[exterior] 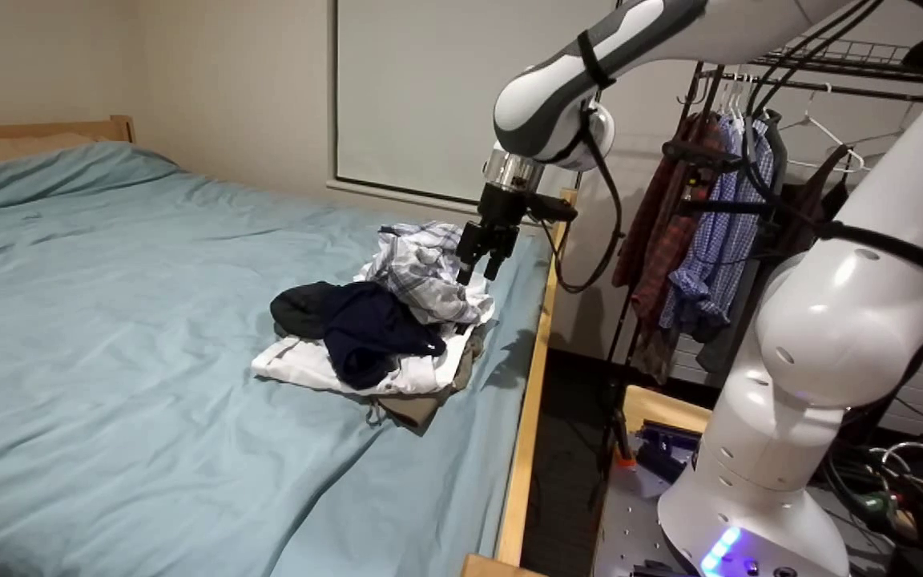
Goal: Put the checked shirt on the pile of clothes on the right
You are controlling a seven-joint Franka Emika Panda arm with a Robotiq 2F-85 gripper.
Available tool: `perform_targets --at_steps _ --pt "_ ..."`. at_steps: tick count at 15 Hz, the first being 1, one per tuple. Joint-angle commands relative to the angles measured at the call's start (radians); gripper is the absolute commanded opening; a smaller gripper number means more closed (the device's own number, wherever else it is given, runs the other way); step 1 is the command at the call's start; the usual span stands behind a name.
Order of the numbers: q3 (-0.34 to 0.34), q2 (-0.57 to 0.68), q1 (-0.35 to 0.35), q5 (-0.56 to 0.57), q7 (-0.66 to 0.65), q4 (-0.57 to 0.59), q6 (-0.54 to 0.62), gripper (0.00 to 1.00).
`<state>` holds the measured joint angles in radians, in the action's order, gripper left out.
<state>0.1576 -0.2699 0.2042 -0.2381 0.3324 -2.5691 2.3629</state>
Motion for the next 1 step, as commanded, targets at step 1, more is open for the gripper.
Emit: perform_targets --at_steps 1 --pt "0.028 -0.011 -0.034 0.035 -0.01 -0.006 0.018 1.0"
